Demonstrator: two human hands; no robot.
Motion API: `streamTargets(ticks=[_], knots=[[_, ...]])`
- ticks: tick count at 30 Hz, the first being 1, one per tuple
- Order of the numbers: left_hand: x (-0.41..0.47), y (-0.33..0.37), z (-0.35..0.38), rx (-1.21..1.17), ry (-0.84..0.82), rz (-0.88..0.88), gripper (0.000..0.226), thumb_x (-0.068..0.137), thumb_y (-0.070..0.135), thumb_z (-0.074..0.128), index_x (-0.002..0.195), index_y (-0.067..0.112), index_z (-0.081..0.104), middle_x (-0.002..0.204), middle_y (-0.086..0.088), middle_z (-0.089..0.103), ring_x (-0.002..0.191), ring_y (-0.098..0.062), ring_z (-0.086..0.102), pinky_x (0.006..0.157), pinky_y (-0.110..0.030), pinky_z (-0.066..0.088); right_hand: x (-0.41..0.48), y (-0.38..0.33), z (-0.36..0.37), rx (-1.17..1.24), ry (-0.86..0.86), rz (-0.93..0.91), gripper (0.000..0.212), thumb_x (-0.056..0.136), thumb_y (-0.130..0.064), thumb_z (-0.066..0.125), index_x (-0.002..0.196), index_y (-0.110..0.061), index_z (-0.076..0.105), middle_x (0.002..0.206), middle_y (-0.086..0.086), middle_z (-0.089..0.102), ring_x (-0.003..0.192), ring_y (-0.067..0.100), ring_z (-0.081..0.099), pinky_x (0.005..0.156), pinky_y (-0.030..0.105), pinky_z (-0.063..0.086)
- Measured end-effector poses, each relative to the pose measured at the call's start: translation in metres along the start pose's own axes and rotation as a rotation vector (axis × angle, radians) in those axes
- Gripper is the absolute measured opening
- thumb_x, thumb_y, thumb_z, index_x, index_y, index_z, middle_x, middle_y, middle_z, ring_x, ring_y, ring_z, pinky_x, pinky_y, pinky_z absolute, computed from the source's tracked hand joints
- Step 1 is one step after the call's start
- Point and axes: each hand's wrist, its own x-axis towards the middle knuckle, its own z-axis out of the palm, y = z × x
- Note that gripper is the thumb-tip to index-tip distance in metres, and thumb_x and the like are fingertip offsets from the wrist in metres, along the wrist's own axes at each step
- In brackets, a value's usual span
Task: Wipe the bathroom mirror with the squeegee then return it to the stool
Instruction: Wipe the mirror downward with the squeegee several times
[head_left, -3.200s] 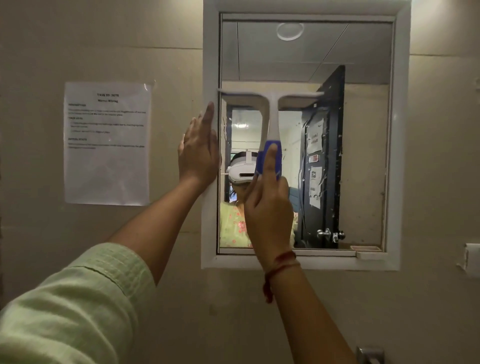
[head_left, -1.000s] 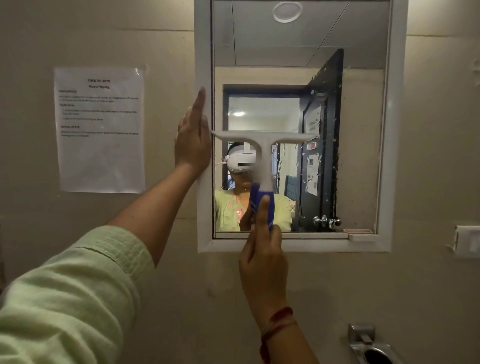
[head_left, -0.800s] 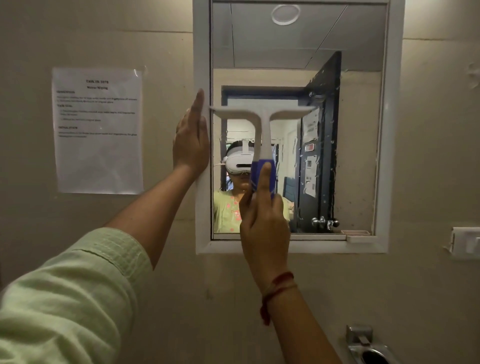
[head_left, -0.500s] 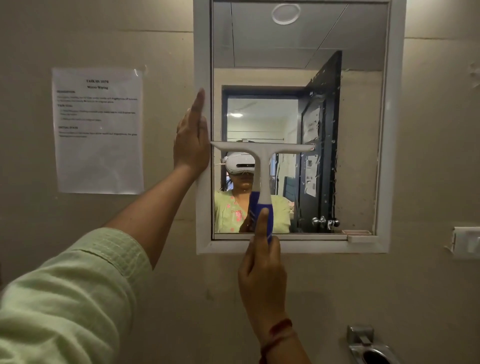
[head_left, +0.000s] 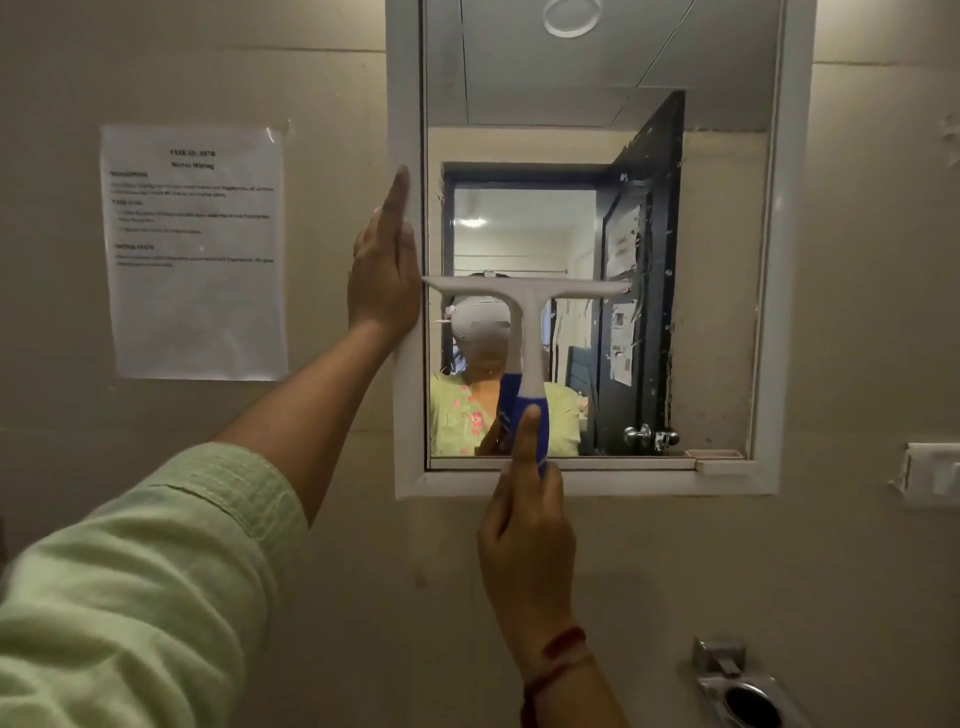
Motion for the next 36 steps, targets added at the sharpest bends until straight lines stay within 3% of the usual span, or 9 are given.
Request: streamTargets(ticks=[3,6,11,15,19,22,27,30,36], knots=[[0.0,0.0,0.001,0.001,0.006,-0.007,0.045,0.1,0.018,0.026,0.144,0.018,0.02,0.14,-0.01,0.044,0.109,0.007,0.034,0.083,0.007,0.023,0.031,-0.009,-0.004,-0.008,0.084,-0.017,0.063,0.094,-0.025,0.031,0.14,-0.04,-0.01,0.103,0.018,0.058,0.059,0.013,0.052,0.053,0.028,0.053],[0.0,-0.001,0.002,-0.006,0.002,-0.015,0.045,0.1,0.02,0.025,0.144,0.02,0.02,0.143,-0.006,0.042,0.115,-0.001,0.036,0.087,0.0,0.023,0.049,-0.011,-0.004,-0.02,0.109,-0.015,0.064,0.093,-0.024,0.031,0.139,-0.04,-0.011,0.1,0.017,0.057,0.062,0.02,0.056,0.055,0.035,0.055],[-0.001,-0.003,0.002,-0.008,-0.006,-0.009,0.045,0.1,0.02,0.025,0.144,0.022,0.02,0.146,0.0,0.037,0.115,0.0,0.034,0.087,0.001,0.024,0.001,0.004,-0.001,-0.037,0.025,-0.015,0.069,0.092,-0.023,0.038,0.143,-0.037,-0.007,0.095,0.015,0.059,0.052,0.004,0.045,0.051,0.016,0.049],[-0.001,-0.001,0.0,-0.031,-0.006,-0.014,0.045,0.099,0.02,0.025,0.144,0.02,0.022,0.147,-0.001,0.036,0.119,0.0,0.031,0.098,-0.018,0.028,-0.001,0.003,-0.003,-0.019,0.027,-0.018,0.065,0.091,-0.026,0.031,0.143,-0.036,-0.006,0.093,0.013,0.059,0.052,0.005,0.044,0.05,0.016,0.047],[0.0,-0.002,0.002,-0.032,-0.008,-0.009,0.046,0.098,0.022,0.025,0.144,0.019,0.023,0.145,-0.005,0.039,0.116,0.0,0.032,0.092,-0.002,0.024,0.041,-0.004,-0.008,-0.024,0.083,-0.028,0.061,0.094,-0.023,0.032,0.14,-0.037,-0.005,0.096,0.015,0.057,0.058,0.014,0.05,0.052,0.028,0.05],[0.0,-0.003,0.002,-0.03,-0.014,-0.009,0.045,0.099,0.02,0.025,0.144,0.02,0.022,0.143,-0.006,0.041,0.114,0.004,0.035,0.089,-0.002,0.025,0.029,0.001,-0.007,-0.02,0.04,-0.013,0.068,0.094,-0.018,0.04,0.141,-0.037,-0.005,0.099,0.016,0.057,0.057,0.011,0.049,0.053,0.024,0.051],[-0.001,0.001,-0.001,-0.011,-0.022,0.006,0.045,0.099,0.018,0.025,0.144,0.018,0.02,0.144,0.004,0.036,0.115,-0.02,0.051,0.098,-0.038,0.043,-0.033,0.01,-0.002,0.008,-0.056,0.029,0.085,0.087,-0.008,0.055,0.145,-0.035,-0.002,0.083,0.008,0.057,0.05,0.004,0.044,0.048,0.012,0.044],[-0.002,0.003,-0.003,-0.03,-0.027,0.003,0.046,0.099,0.018,0.025,0.144,0.017,0.02,0.144,0.0,0.038,0.121,-0.016,0.045,0.101,-0.041,0.041,-0.008,0.003,-0.004,-0.009,0.003,0.024,0.072,0.089,-0.017,0.044,0.144,-0.035,0.001,0.093,0.012,0.059,0.052,0.004,0.043,0.051,0.006,0.038],[-0.002,0.002,-0.003,-0.043,-0.045,-0.002,0.046,0.099,0.02,0.024,0.144,0.021,0.019,0.15,0.0,0.029,0.106,-0.04,0.054,0.09,-0.052,0.047,0.012,0.001,-0.006,-0.008,0.028,0.014,0.069,0.093,-0.018,0.04,0.142,-0.039,-0.004,0.104,0.016,0.058,0.057,0.003,0.045,0.056,0.014,0.046]])
